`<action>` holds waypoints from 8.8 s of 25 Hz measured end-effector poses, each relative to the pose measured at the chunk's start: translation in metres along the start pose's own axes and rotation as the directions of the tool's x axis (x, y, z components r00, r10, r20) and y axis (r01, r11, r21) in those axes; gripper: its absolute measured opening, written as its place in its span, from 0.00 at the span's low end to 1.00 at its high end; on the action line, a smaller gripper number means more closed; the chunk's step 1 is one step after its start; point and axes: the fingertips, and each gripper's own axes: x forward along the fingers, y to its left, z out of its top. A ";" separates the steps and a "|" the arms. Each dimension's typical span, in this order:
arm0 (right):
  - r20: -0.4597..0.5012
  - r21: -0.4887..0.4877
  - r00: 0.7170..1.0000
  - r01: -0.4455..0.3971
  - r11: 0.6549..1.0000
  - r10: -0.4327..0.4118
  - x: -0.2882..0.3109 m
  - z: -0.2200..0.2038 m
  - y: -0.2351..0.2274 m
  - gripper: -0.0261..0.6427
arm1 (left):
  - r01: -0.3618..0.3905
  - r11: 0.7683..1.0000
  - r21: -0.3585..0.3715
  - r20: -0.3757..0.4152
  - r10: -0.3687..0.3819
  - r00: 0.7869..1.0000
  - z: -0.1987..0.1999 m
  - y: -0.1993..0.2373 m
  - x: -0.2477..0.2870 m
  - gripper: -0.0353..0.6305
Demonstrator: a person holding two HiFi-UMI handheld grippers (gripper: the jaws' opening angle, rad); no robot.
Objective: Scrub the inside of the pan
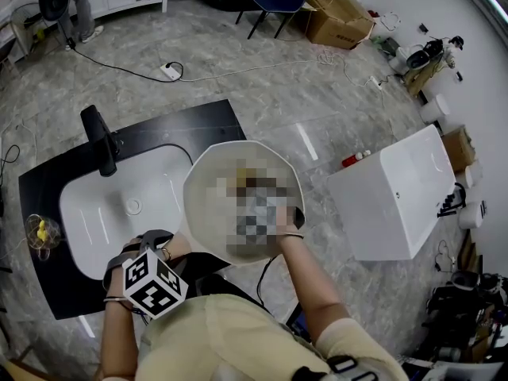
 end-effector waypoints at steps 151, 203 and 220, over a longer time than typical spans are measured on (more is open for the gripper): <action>0.388 0.071 0.531 -0.832 0.550 0.753 -0.105 0.078 0.126 0.14 | -0.064 0.995 0.074 0.041 0.061 0.997 0.002 -0.001 0.000 0.38; 0.899 0.246 0.403 -0.788 0.565 0.171 -0.210 0.102 0.019 0.14 | -0.011 0.868 -0.496 0.653 0.381 0.654 0.071 0.073 -0.133 0.16; 0.786 0.533 0.614 -0.615 0.581 -0.071 -0.187 0.078 0.006 0.13 | -0.254 0.838 -0.483 0.530 0.511 0.677 0.058 0.074 -0.118 0.11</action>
